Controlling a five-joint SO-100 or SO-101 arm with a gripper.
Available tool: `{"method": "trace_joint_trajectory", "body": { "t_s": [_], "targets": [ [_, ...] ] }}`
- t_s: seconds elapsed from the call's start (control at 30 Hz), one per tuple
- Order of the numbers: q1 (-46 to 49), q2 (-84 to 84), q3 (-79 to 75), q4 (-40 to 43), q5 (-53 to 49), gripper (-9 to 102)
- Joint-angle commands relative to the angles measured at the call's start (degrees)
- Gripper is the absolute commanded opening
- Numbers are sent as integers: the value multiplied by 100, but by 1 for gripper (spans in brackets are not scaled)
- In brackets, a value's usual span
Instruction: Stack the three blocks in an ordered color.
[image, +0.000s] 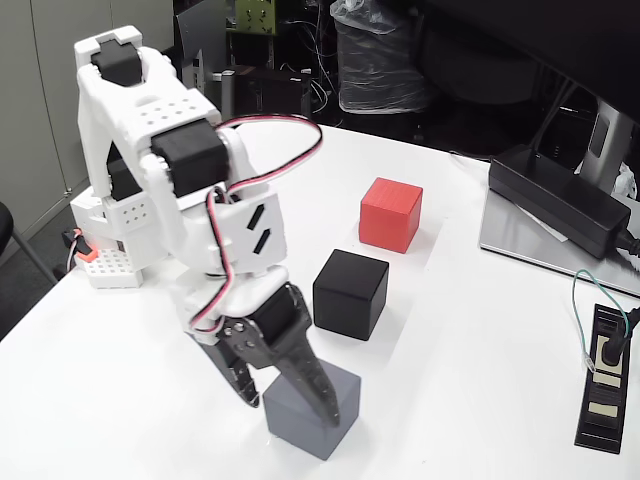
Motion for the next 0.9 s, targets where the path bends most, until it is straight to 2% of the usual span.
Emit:
{"method": "trace_joint_trajectory", "body": {
  "t_s": [0.0, 0.37, 0.6, 0.87],
  "targets": [
    [-220, -79, -149, -35, -53, 31],
    [-545, -237, -158, -18, -53, 31],
    [-817, -246, -158, 501, -53, 31],
    [-861, -255, -158, 536, -44, 31]
  ]
}}
